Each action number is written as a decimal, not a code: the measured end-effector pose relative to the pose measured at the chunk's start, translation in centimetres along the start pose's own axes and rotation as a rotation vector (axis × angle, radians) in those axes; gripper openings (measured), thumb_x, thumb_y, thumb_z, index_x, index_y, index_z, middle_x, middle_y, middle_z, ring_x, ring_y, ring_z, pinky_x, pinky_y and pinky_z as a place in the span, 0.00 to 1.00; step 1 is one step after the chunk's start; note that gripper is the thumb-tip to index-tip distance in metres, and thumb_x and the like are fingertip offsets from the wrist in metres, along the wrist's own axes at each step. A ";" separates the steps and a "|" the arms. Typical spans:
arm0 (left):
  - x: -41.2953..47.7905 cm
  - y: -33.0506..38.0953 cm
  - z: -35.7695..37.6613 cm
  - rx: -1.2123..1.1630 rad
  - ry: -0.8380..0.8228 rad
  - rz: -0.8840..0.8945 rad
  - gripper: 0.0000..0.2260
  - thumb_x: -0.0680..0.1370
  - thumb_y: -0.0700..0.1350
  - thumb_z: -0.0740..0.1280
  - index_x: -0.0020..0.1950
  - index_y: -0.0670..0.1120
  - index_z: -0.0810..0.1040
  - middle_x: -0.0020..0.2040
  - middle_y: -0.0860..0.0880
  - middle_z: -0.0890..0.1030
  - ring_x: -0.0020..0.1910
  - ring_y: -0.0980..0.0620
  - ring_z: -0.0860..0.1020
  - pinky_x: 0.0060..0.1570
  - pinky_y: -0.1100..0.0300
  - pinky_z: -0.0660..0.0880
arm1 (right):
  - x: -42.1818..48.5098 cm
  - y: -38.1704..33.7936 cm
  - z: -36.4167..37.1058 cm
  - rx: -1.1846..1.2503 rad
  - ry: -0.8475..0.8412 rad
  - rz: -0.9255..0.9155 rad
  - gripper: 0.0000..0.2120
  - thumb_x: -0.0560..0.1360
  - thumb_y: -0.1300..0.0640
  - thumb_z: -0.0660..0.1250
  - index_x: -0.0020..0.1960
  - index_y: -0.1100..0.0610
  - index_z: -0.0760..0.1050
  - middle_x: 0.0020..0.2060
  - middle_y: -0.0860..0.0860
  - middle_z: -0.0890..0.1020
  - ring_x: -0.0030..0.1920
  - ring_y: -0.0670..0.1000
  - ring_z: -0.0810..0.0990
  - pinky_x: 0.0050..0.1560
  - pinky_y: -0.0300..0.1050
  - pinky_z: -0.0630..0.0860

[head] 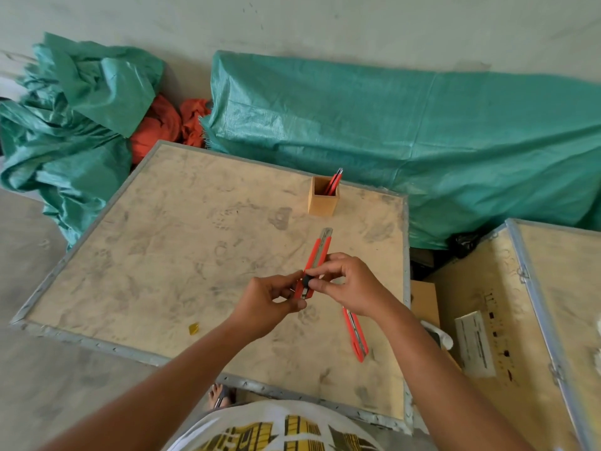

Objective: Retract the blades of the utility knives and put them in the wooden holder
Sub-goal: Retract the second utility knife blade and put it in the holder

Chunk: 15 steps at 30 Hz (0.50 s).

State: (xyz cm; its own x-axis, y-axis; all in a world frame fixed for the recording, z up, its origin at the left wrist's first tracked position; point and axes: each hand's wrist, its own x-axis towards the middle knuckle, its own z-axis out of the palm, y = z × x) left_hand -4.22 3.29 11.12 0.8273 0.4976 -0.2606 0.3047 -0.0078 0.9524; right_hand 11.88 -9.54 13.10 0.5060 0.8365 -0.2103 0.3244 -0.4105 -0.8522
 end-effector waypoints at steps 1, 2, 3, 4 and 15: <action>0.1 0.2 0.4 -0.004 0.001 0.003 0.24 0.70 0.35 0.77 0.63 0.51 0.81 0.49 0.52 0.88 0.48 0.55 0.84 0.61 0.51 0.79 | -0.2 0.1 -0.4 -0.006 0.000 -0.009 0.13 0.75 0.55 0.76 0.59 0.47 0.85 0.55 0.45 0.82 0.51 0.44 0.83 0.55 0.36 0.79; 0.1 0.4 0.7 -0.007 0.003 0.005 0.24 0.70 0.35 0.78 0.63 0.51 0.81 0.50 0.51 0.87 0.48 0.54 0.85 0.61 0.51 0.79 | -0.4 0.2 -0.7 -0.007 0.006 -0.019 0.13 0.75 0.55 0.75 0.60 0.46 0.84 0.55 0.45 0.81 0.50 0.43 0.83 0.54 0.34 0.79; 0.1 0.7 0.9 -0.011 0.004 0.012 0.24 0.70 0.36 0.78 0.63 0.51 0.81 0.50 0.51 0.88 0.49 0.53 0.85 0.61 0.52 0.78 | -0.5 0.2 -0.8 -0.004 0.024 -0.030 0.12 0.75 0.55 0.75 0.58 0.47 0.85 0.55 0.45 0.81 0.49 0.42 0.83 0.52 0.33 0.78; 0.2 0.9 1.1 -0.014 0.011 0.020 0.24 0.70 0.35 0.78 0.63 0.52 0.81 0.49 0.50 0.88 0.49 0.52 0.85 0.61 0.52 0.78 | -0.6 0.1 -0.9 0.003 0.057 -0.041 0.10 0.75 0.55 0.76 0.56 0.48 0.86 0.53 0.45 0.81 0.48 0.42 0.82 0.49 0.32 0.78; 1.0 2.0 0.5 0.005 0.021 0.045 0.25 0.68 0.35 0.79 0.63 0.49 0.82 0.48 0.49 0.88 0.47 0.51 0.85 0.59 0.54 0.79 | -0.5 -0.9 -0.9 -0.006 0.216 -0.118 0.07 0.71 0.53 0.79 0.47 0.50 0.84 0.48 0.43 0.82 0.49 0.45 0.81 0.44 0.50 0.84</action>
State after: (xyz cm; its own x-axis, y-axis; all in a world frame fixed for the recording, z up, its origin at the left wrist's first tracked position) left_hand -2.48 3.33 12.71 0.8302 0.5145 -0.2145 0.2703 -0.0351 0.9621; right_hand 12.01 -9.91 14.40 0.6230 0.7822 -0.0016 0.3961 -0.3172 -0.8617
